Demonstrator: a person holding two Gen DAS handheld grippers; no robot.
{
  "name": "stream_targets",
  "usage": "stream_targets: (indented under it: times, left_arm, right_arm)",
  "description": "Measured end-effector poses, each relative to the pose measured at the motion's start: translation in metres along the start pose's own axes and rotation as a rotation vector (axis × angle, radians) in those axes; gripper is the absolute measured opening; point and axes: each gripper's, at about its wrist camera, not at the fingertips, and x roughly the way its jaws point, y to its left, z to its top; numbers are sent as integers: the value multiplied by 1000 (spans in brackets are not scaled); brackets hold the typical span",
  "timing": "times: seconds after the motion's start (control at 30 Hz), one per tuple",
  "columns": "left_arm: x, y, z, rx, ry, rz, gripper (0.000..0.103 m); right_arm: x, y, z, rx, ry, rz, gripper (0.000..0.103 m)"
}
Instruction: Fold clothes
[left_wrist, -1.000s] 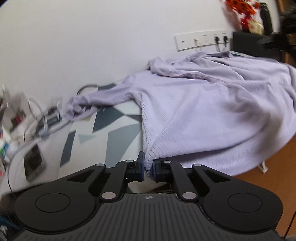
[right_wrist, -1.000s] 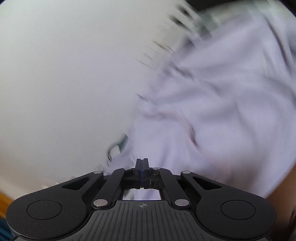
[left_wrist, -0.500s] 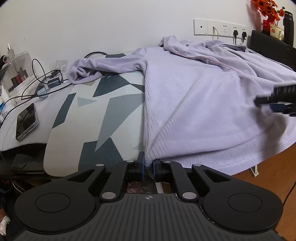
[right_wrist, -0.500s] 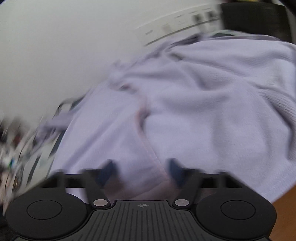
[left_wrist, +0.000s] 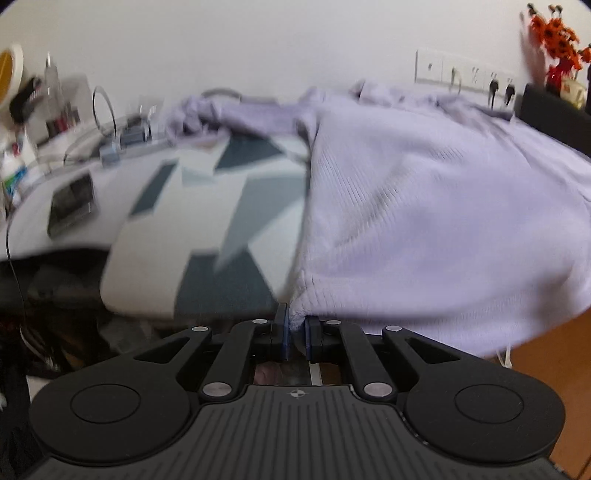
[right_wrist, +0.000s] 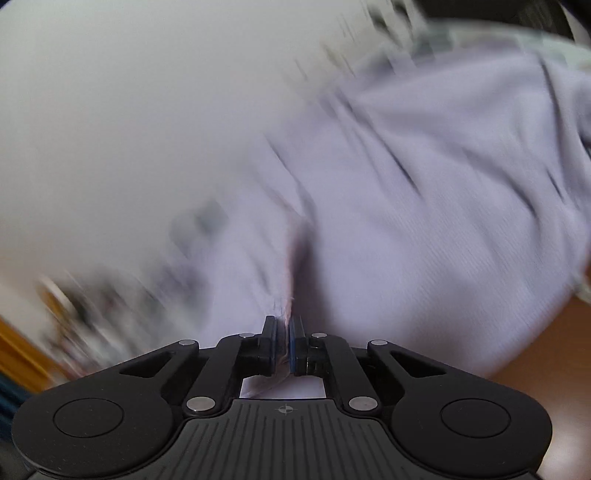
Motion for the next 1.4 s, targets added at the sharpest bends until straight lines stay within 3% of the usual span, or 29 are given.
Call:
stream_targets:
  times: [0.03,0.13,0.17,0.27,0.4,0.43,0.5,0.53,0.57,0.6,0.67,0.8,0.93,1.07,1.23,1.4]
  left_arm:
    - [-1,1,-3,-6,0,0,8]
    - [-15,2,-11,12,-35,10,8]
    - [-19,1,-16,26,-36,8,8]
    - [-17,-3,-32,46,28,-19,8]
    - [-2,-5,-38,35,119,-57,9]
    - [1,-5,-38,33,150,-70,10]
    - [4,-3,-34,34,192,-86,19]
    - [2,-1,-31,40,195,-88,24]
    - [-1,2,-28,45,192,-90,36]
    - [-7,5,-24,50,179,-97,47]
    - [-21,14,-11,45,144,-127,60]
    - [-51,34,15,21,70,-192,63]
    - [-64,62,44,-88,26,-237,65]
    - [-62,84,68,-201,-47,-196,74]
    - [1,94,116,-304,-8,-134,74]
    - [108,97,181,-413,14,-71,78]
  right_arm:
    - [12,-12,-6,35,65,-58,5]
    - [10,-17,-10,95,61,-29,5]
    - [7,-10,-10,45,47,-25,5]
    - [22,-8,-14,-15,108,-71,6]
    - [51,-22,-25,-93,165,-207,7]
    - [56,-22,-23,-95,189,-241,13]
    - [64,-20,-20,-100,239,-332,39]
    - [63,-16,-17,-99,246,-368,57]
    - [61,-12,-14,-97,253,-402,58]
    - [55,-7,-8,-89,240,-383,58]
    - [40,5,6,-64,199,-347,59]
    - [21,59,53,-164,58,-215,57]
    - [33,123,110,-357,-67,-116,57]
    - [62,163,165,-412,-138,-52,57]
    - [132,204,207,-506,-168,-17,57]
    - [234,197,251,-488,-127,-13,56]
